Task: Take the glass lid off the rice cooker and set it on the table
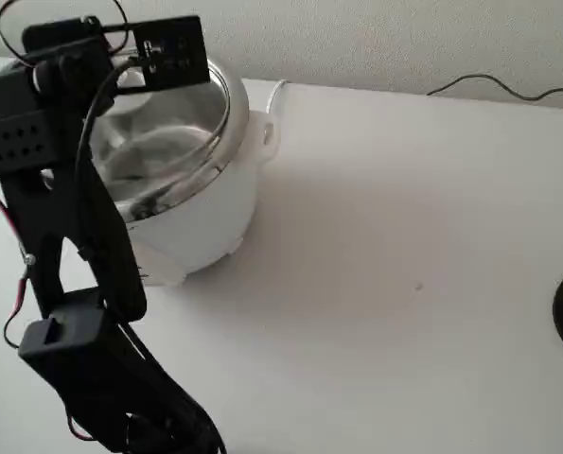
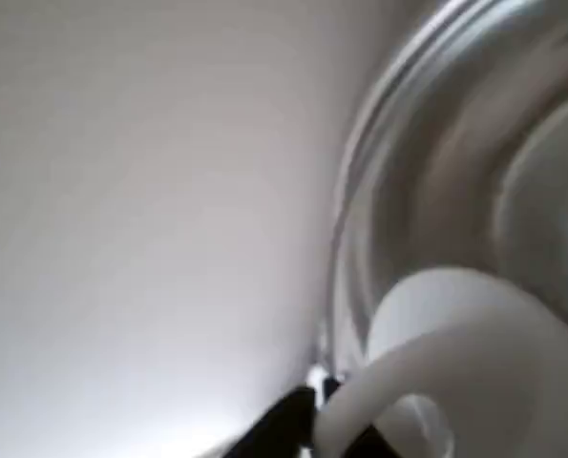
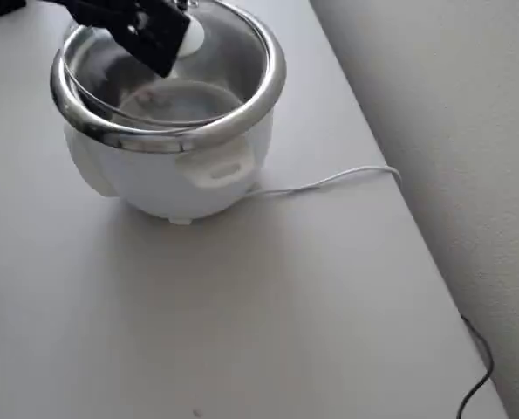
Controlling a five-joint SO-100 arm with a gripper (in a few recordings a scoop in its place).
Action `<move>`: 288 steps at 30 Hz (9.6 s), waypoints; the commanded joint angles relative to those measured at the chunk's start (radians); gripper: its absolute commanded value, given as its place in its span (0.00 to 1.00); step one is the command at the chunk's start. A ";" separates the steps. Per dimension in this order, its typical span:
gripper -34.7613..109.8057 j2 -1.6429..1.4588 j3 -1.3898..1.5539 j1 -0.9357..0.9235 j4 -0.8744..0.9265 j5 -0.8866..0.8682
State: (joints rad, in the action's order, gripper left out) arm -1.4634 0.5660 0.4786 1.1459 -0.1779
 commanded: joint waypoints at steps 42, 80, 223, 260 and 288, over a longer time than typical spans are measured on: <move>0.24 -1.197 1.493 -0.746 -0.204 0.341; 0.47 -0.847 2.097 -0.621 -1.020 0.279; 0.24 -1.827 2.399 -0.457 0.173 0.282; 0.24 -1.827 2.399 -0.457 0.173 0.282; 0.24 -1.827 2.399 -0.457 0.173 0.282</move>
State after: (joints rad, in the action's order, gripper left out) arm -3.2935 2.9330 0.0199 1.3070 0.0997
